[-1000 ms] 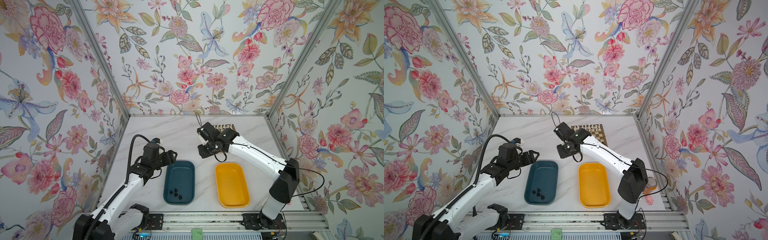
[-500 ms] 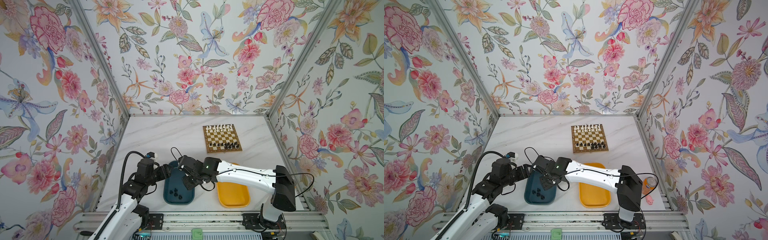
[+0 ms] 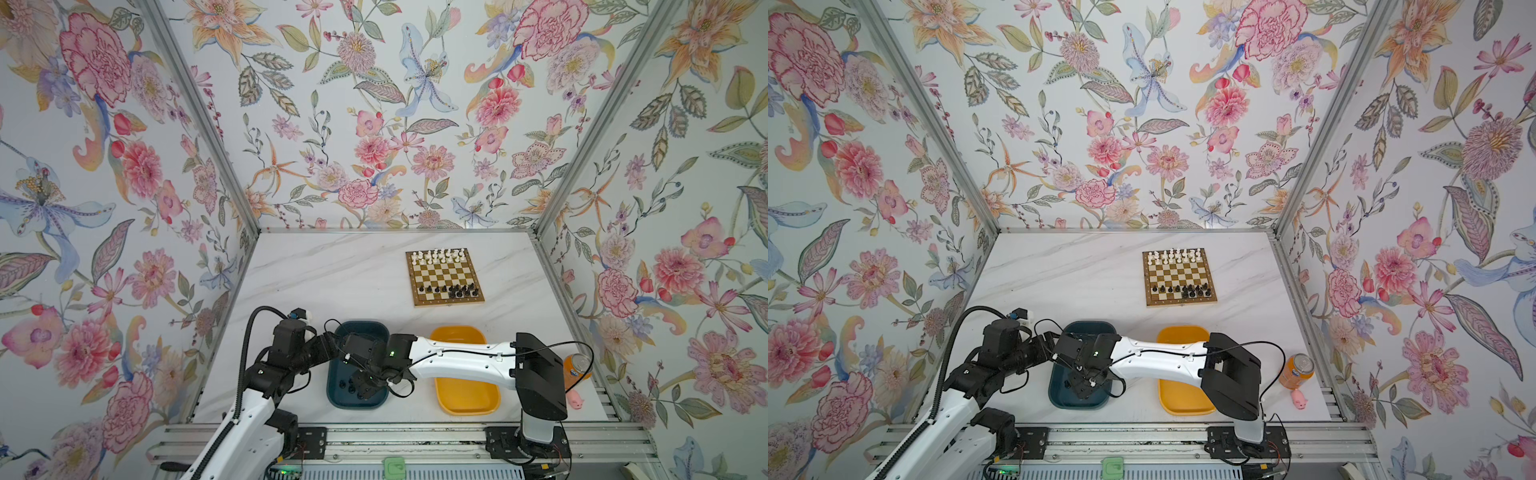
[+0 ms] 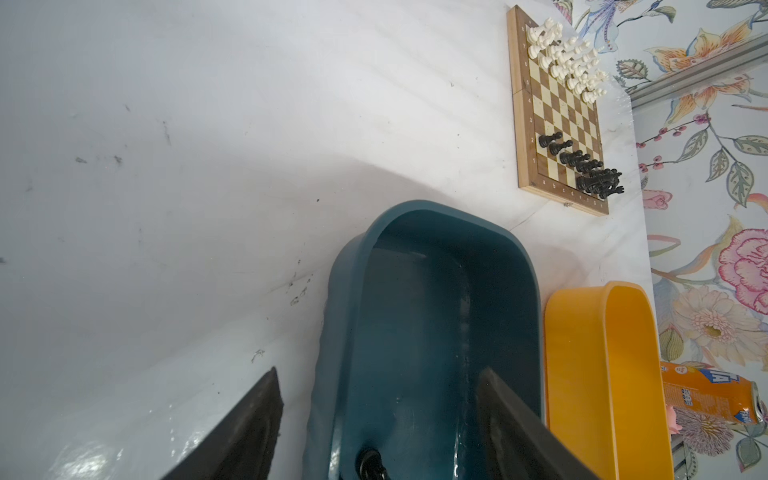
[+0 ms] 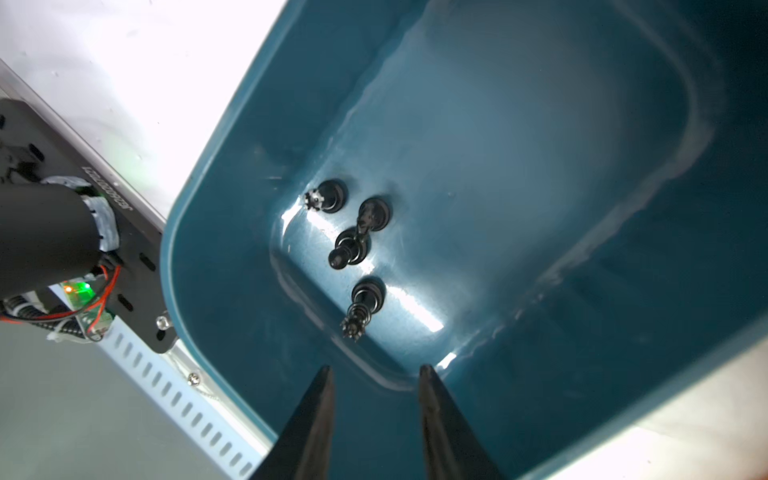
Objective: Set up the chess pieces on the board
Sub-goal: 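Lower the open right gripper into the teal tray over a black piece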
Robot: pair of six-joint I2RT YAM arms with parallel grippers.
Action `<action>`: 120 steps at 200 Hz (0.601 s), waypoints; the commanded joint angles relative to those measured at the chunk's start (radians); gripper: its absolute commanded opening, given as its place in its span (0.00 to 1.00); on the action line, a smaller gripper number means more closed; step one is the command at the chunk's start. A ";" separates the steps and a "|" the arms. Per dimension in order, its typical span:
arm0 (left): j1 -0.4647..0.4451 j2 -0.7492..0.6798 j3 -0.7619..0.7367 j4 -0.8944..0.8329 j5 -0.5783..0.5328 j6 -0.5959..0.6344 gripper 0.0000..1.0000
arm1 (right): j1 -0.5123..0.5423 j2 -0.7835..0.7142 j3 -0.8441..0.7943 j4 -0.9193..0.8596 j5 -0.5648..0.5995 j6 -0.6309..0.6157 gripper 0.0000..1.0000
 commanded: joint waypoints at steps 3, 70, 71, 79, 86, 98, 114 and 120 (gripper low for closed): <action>0.027 0.014 0.022 -0.003 0.012 0.033 0.76 | 0.016 0.017 0.004 0.026 -0.024 0.011 0.36; 0.163 0.085 0.031 0.027 0.108 0.081 0.75 | 0.023 0.074 0.033 0.027 -0.053 0.005 0.29; 0.166 0.086 0.032 0.027 0.108 0.082 0.75 | 0.023 0.075 0.034 0.026 -0.053 0.005 0.29; 0.173 0.087 0.035 0.026 0.113 0.087 0.75 | 0.023 0.083 0.039 0.022 -0.056 0.002 0.28; 0.177 0.090 0.038 0.024 0.114 0.088 0.75 | 0.023 0.088 0.046 0.017 -0.056 0.000 0.28; 0.182 0.092 0.040 0.028 0.120 0.091 0.75 | 0.023 0.095 0.051 0.013 -0.051 0.001 0.27; 0.184 0.093 0.037 0.029 0.123 0.091 0.75 | 0.021 0.101 0.055 0.012 -0.047 0.002 0.28; 0.185 0.094 0.039 0.031 0.124 0.092 0.75 | 0.022 0.102 0.057 0.010 -0.044 0.002 0.28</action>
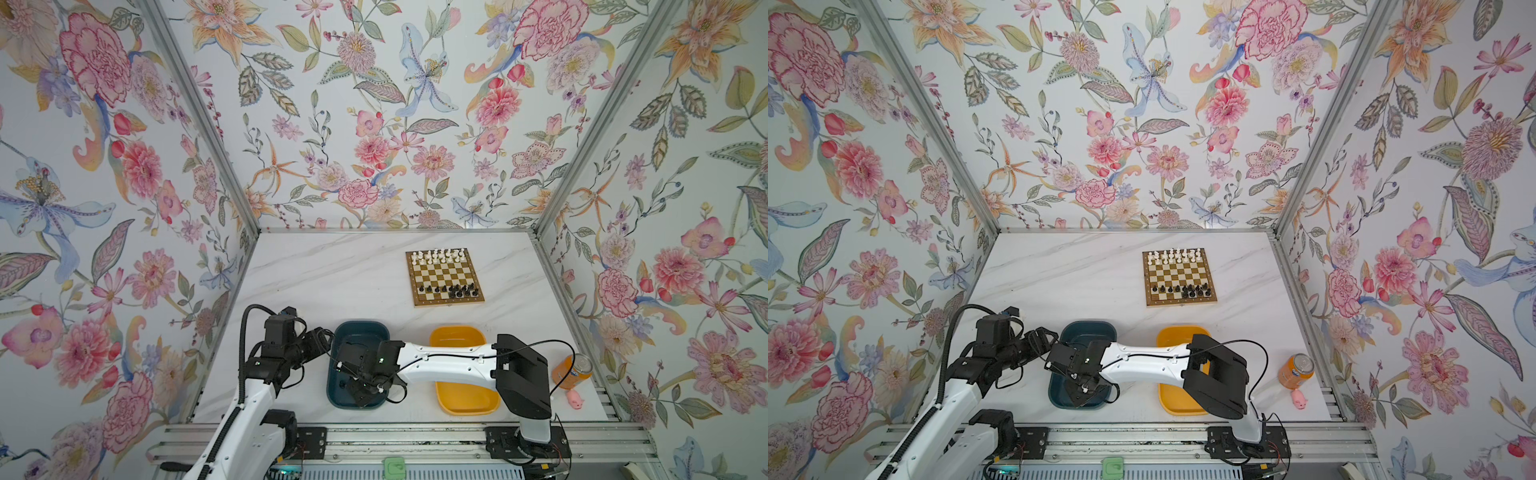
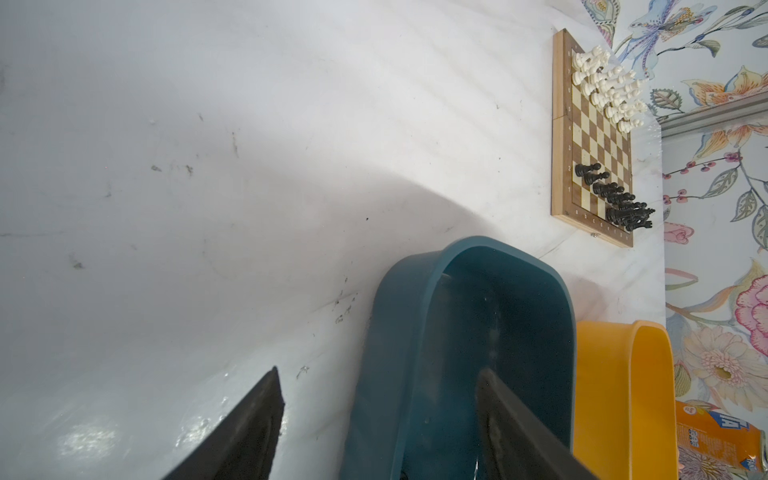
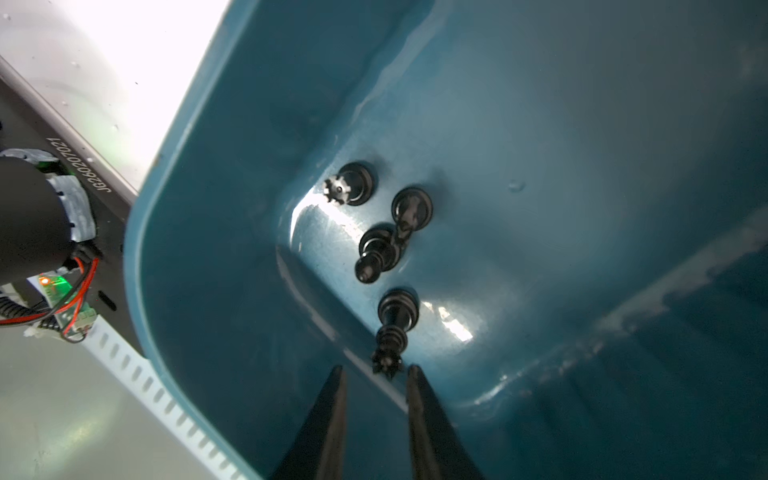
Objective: Set up the chess pieces on the board
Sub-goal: 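Lower the open right gripper into the teal tray over a black piece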
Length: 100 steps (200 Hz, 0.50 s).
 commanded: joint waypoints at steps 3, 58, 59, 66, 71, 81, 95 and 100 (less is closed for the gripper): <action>0.011 0.004 0.028 0.019 0.033 0.028 0.75 | 0.002 0.023 0.034 -0.015 0.000 -0.001 0.28; 0.020 -0.002 0.026 0.022 0.039 0.028 0.75 | -0.008 0.049 0.051 -0.029 0.001 -0.005 0.29; 0.020 -0.002 0.026 0.022 0.039 0.028 0.75 | -0.009 0.049 0.051 -0.029 0.001 -0.004 0.29; 0.020 -0.004 0.028 0.023 0.040 0.027 0.75 | -0.010 0.050 0.051 -0.031 0.008 -0.003 0.29; 0.020 -0.004 0.028 0.022 0.039 0.027 0.75 | -0.011 0.052 0.051 -0.033 0.013 0.000 0.29; 0.020 -0.005 0.027 0.023 0.041 0.026 0.75 | -0.013 0.054 0.051 -0.035 0.013 0.000 0.29; 0.022 -0.004 0.029 0.022 0.043 0.027 0.75 | -0.015 0.054 0.051 -0.037 0.016 0.002 0.29; 0.022 -0.004 0.029 0.023 0.043 0.028 0.74 | -0.015 0.054 0.051 -0.036 0.016 0.002 0.29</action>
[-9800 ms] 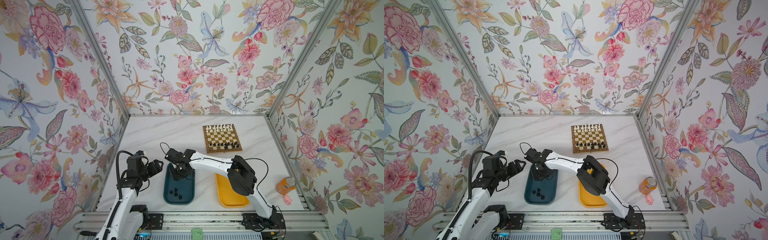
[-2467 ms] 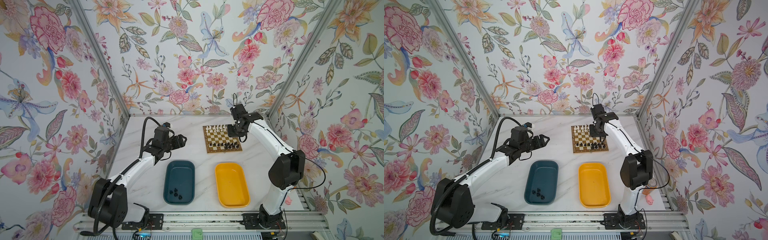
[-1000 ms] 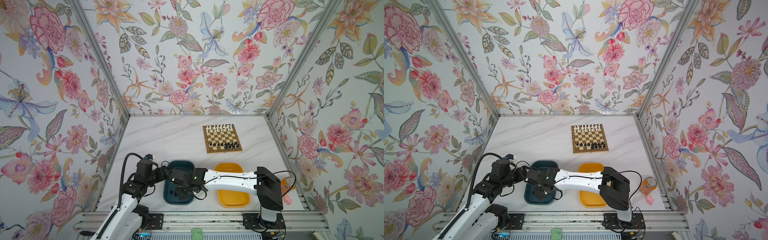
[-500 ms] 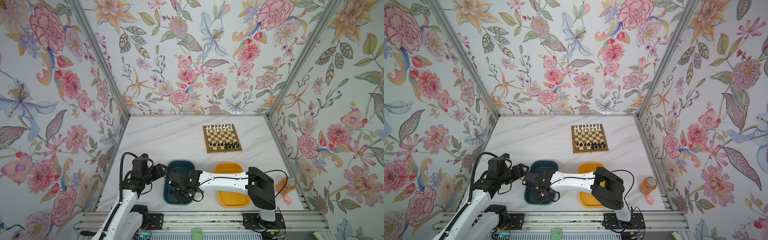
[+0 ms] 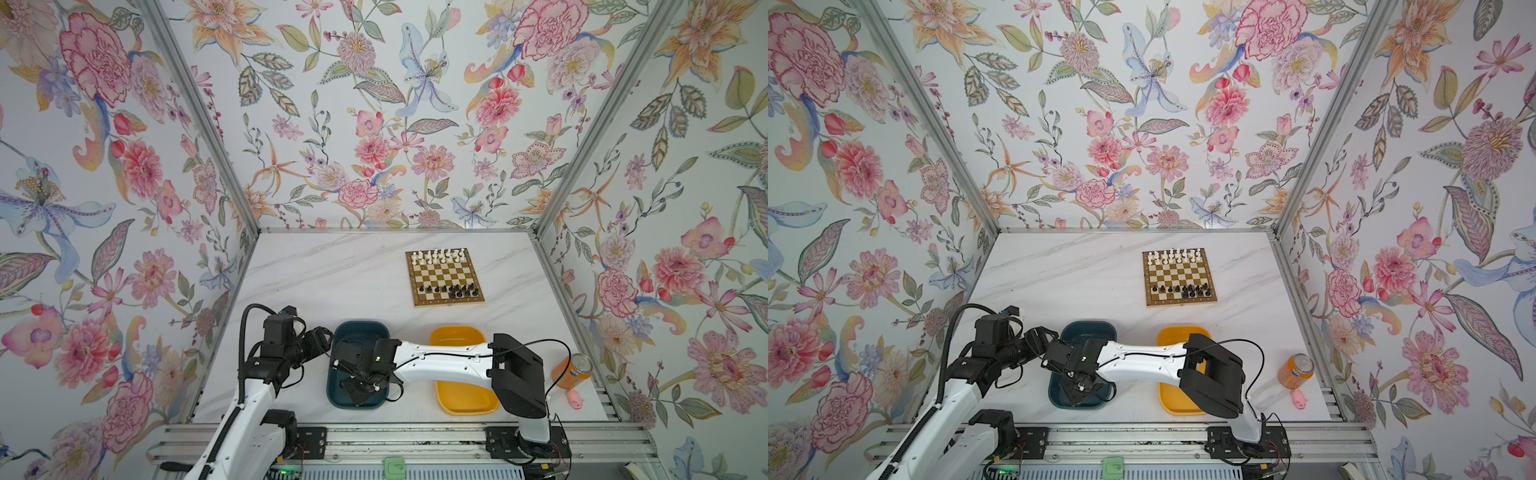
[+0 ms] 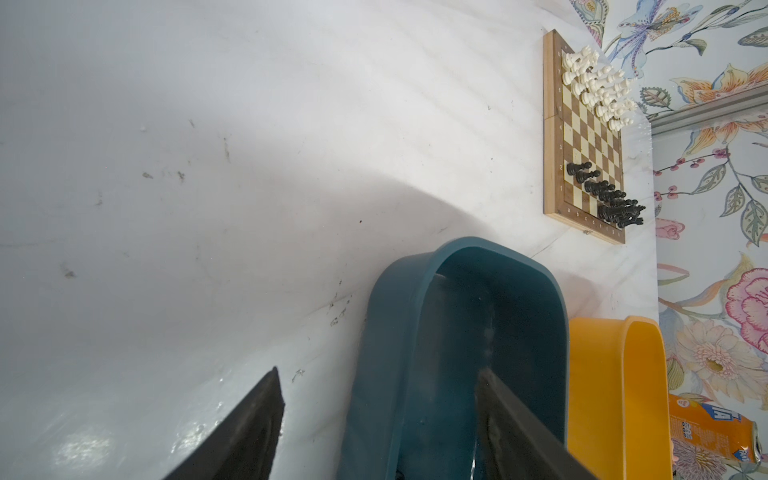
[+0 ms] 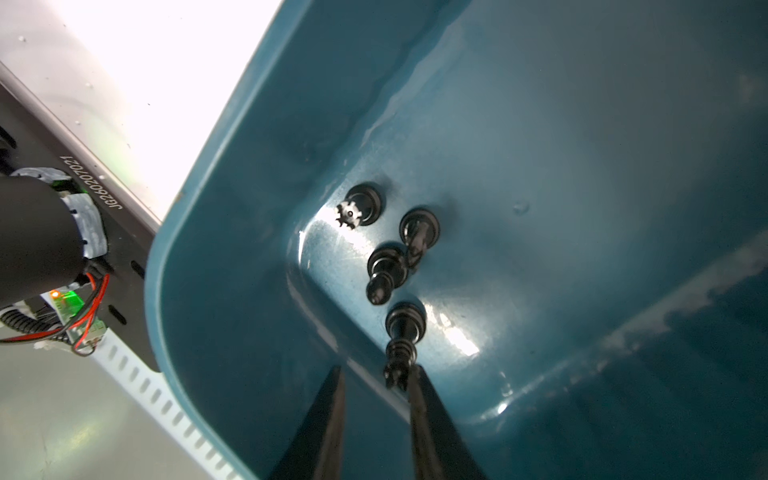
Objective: Set up the chess pieces on the board
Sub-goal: 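Lower the open right gripper into the teal tray over a black piece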
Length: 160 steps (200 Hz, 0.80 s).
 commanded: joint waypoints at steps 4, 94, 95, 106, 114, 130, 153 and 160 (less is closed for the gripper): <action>0.011 -0.004 0.029 0.015 0.025 0.017 0.74 | -0.008 0.028 0.015 -0.027 0.011 0.002 0.29; 0.013 -0.003 0.028 0.019 0.034 0.019 0.74 | -0.005 0.009 0.019 -0.037 0.029 0.012 0.29; 0.013 -0.004 0.028 0.018 0.034 0.019 0.74 | -0.005 0.008 0.019 -0.037 0.030 0.012 0.29; 0.013 -0.004 0.028 0.020 0.035 0.019 0.74 | -0.004 0.003 0.019 -0.037 0.034 0.014 0.29; 0.013 -0.004 0.028 0.019 0.036 0.019 0.74 | -0.004 0.000 0.018 -0.037 0.037 0.014 0.29; 0.013 -0.005 0.027 0.019 0.035 0.019 0.73 | -0.003 -0.005 0.017 -0.038 0.041 0.016 0.30; 0.013 -0.007 0.029 0.021 0.039 0.019 0.73 | 0.001 -0.009 0.019 -0.043 0.048 0.017 0.29; 0.013 -0.008 0.028 0.019 0.037 0.019 0.74 | 0.002 -0.012 0.019 -0.044 0.050 0.017 0.29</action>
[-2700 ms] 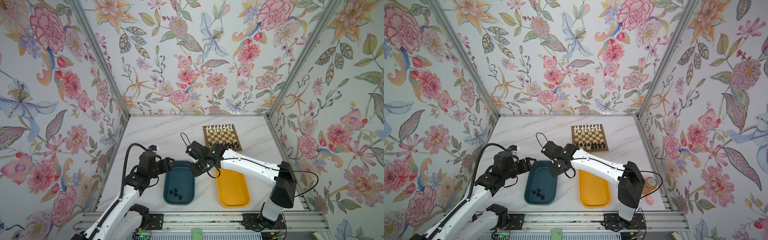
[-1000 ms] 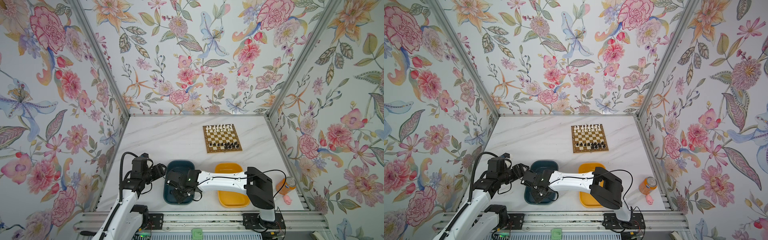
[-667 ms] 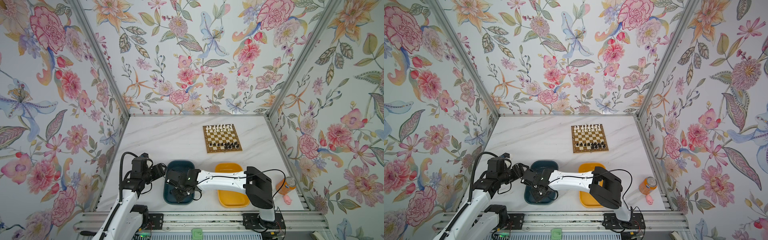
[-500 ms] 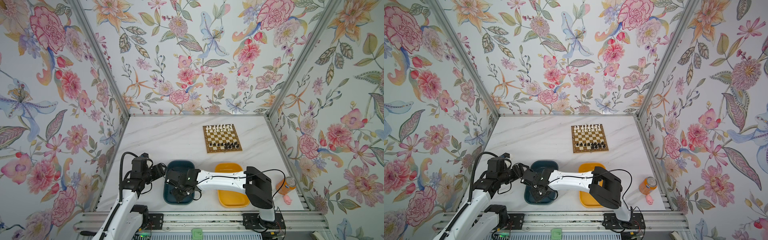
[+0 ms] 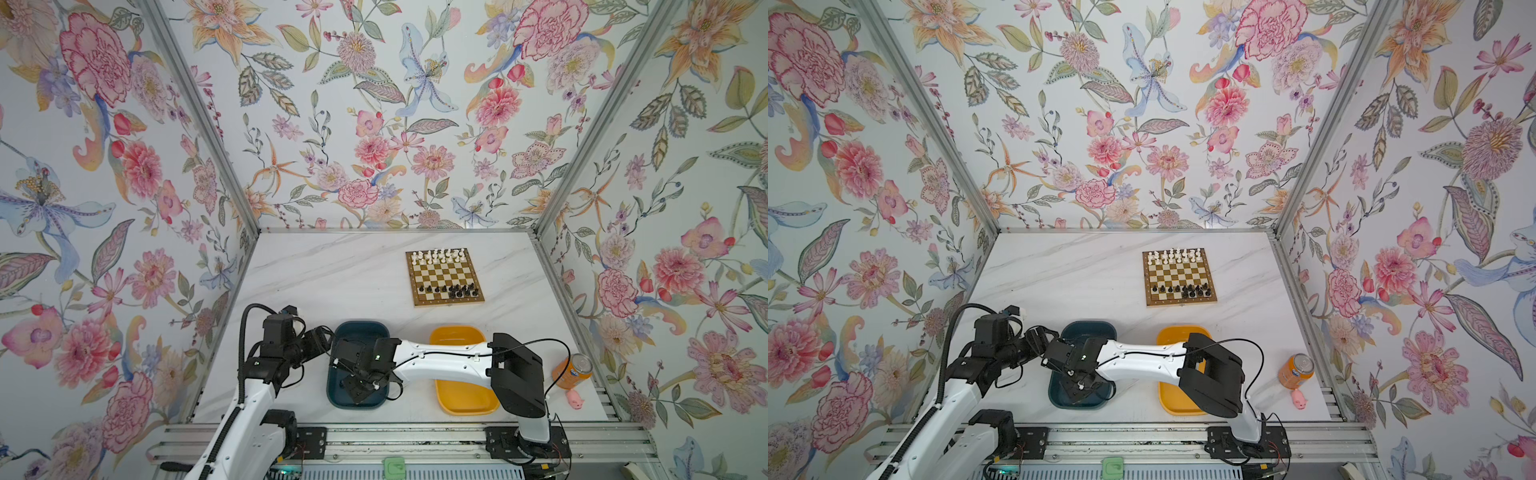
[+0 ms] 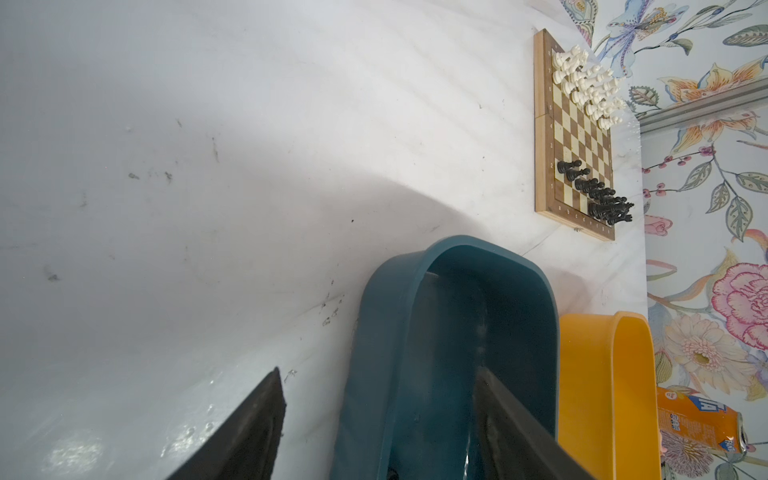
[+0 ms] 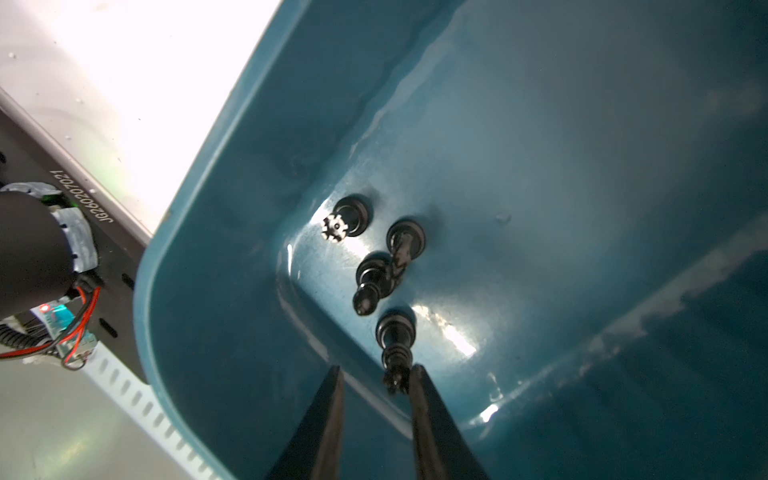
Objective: Set up the chess pieces on the board
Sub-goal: 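Lower the open right gripper into the teal tray over a black piece, then close the right gripper around the black piece in the teal tray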
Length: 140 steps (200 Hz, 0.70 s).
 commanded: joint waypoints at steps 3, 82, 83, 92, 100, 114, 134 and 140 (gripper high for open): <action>0.008 -0.009 0.028 0.010 0.014 0.018 0.73 | 0.006 -0.016 0.012 -0.038 0.024 0.017 0.29; 0.008 -0.020 0.030 0.004 0.013 0.019 0.73 | 0.011 -0.013 0.010 -0.042 0.027 0.016 0.30; 0.008 -0.020 0.031 0.004 0.013 0.019 0.73 | 0.011 -0.012 0.010 -0.042 0.026 0.015 0.30; 0.008 -0.021 0.031 0.004 0.014 0.019 0.73 | 0.011 -0.009 0.009 -0.041 0.026 0.013 0.30; 0.008 -0.021 0.033 0.001 0.012 0.019 0.73 | 0.012 -0.006 0.009 -0.041 0.023 0.013 0.30; 0.008 -0.023 0.034 -0.001 0.012 0.018 0.73 | 0.011 0.000 0.008 -0.041 0.019 0.010 0.30; 0.008 -0.025 0.034 -0.005 0.010 0.019 0.73 | 0.012 0.005 0.011 -0.040 0.015 0.003 0.30; 0.008 -0.026 0.033 -0.006 0.009 0.019 0.73 | 0.012 0.004 0.012 -0.039 0.016 0.002 0.30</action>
